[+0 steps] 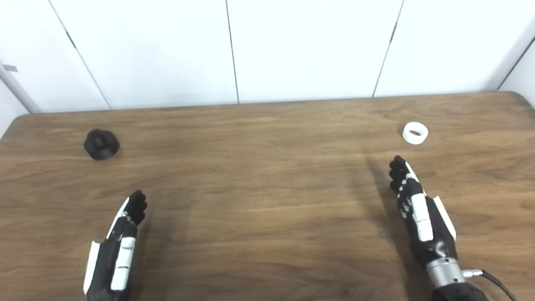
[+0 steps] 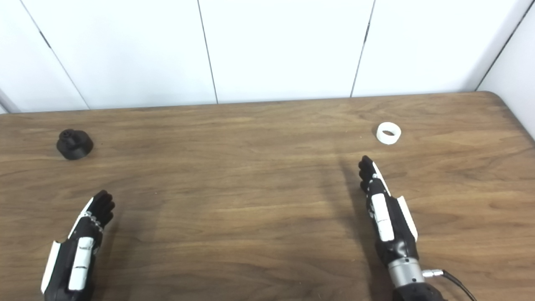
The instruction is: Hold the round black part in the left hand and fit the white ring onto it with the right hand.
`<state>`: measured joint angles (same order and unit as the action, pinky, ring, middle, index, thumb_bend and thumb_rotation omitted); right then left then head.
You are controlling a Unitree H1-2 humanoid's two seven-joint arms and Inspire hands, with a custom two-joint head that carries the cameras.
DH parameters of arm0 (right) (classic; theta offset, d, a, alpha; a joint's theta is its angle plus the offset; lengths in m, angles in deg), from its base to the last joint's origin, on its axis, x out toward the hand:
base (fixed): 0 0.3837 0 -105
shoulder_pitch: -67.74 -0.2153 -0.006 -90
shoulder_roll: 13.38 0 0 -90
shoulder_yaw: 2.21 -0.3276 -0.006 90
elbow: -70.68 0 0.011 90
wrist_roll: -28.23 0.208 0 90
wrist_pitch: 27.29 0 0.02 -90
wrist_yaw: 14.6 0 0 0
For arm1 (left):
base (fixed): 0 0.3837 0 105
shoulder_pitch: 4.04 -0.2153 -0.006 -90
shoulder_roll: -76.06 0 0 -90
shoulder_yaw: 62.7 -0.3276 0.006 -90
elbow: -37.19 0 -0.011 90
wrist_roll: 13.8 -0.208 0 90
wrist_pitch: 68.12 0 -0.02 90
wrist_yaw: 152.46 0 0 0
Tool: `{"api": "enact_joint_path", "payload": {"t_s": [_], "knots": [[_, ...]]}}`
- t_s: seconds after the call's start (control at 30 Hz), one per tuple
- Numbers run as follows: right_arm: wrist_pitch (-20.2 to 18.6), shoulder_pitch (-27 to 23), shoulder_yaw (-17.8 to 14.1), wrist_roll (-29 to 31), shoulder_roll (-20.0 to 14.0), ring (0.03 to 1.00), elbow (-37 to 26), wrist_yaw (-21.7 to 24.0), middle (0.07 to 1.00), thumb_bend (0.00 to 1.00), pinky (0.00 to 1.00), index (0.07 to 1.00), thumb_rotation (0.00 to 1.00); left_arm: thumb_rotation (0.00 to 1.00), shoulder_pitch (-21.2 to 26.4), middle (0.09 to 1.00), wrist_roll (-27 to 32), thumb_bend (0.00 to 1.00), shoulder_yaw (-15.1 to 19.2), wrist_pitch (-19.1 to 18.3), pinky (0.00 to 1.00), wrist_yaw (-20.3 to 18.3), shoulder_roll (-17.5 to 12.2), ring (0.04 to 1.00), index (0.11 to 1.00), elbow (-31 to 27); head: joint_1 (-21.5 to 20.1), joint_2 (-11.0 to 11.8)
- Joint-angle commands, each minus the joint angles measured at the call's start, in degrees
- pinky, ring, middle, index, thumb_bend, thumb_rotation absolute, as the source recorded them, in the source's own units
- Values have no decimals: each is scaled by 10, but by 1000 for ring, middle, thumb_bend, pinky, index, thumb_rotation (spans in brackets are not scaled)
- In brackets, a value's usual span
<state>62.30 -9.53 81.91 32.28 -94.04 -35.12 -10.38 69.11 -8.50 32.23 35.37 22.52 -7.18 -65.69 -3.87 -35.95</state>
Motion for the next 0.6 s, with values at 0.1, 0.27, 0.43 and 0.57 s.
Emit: {"api": "enact_joint_path", "payload": {"t_s": [0.1, 0.27, 0.43, 0.57], "knots": [[27, 84, 4, 5, 19, 983, -20, -5, 970, 595, 1000, 971, 1000, 854, 2, 942, 0, 516, 2, 12, 954, 3, 4, 939, 940, 14, 2, 2], [20, 84, 5, 1, 17, 988, -23, -7, 972, 598, 1000, 973, 1000, 851, 3, 945, 1, 529, 0, 15, 963, 0, 1, 947, 943, 17, 10, 4], [19, 86, 2, 8, 15, 992, -24, -5, 980, 580, 1000, 974, 1000, 839, 3, 943, -3, 551, -3, 18, 957, 1, 6, 947, 940, 17, 55, 14], [23, 85, -4, 9, 11, 995, -17, -5, 979, 574, 1000, 973, 1000, 822, 2, 940, -8, 570, -9, 22, 946, 1, 12, 944, 940, 18, 77, 24]]}}
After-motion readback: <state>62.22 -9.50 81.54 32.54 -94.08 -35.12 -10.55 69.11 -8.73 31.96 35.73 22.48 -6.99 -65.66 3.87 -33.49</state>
